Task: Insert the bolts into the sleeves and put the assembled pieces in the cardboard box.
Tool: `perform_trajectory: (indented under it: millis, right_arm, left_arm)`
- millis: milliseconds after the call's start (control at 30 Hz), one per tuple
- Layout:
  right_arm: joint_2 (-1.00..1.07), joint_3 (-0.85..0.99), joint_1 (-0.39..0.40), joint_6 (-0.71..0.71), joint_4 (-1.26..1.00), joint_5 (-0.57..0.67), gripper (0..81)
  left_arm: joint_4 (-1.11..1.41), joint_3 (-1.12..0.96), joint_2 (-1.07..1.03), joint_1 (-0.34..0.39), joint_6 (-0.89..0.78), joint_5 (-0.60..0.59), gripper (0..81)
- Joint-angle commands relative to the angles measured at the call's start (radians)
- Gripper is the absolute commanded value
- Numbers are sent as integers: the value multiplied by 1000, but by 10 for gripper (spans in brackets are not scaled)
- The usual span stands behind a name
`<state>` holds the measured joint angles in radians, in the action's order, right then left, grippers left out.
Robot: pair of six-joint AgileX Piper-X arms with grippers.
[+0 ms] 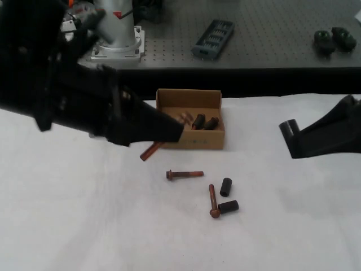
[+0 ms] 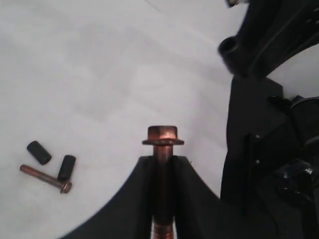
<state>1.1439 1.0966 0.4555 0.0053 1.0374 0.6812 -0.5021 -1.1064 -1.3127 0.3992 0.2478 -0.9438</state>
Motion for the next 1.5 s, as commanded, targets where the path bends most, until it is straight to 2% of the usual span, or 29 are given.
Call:
perform_trajectory:
  millis: [0,133,267,500,667,1100,1233,1467]
  right_arm:
    - [20,3,43,-27,-33,34,29]
    - [53,3,134,-28,-104,34,29]
    - [98,3,214,-28,-172,34,29]
    - [163,3,307,-28,-205,34,29]
    - [189,3,351,-28,-288,40,29]
    - [190,3,362,85,-524,22,29]
    - [190,3,359,107,-548,-45,29]
    - [190,3,356,112,-574,-66,29]
  left_arm:
    - [19,6,35,-10,-1,-50,6]
    - [63,51,65,-11,-40,-103,6]
    - [197,137,109,-11,-166,-103,6]
    - [529,233,188,-15,-459,71,6]
    - [761,243,194,-15,-650,130,6]
    - [765,243,194,-15,-718,163,6]
    - [765,243,194,-15,-739,163,6]
    - [765,243,194,-15,-744,172,6]
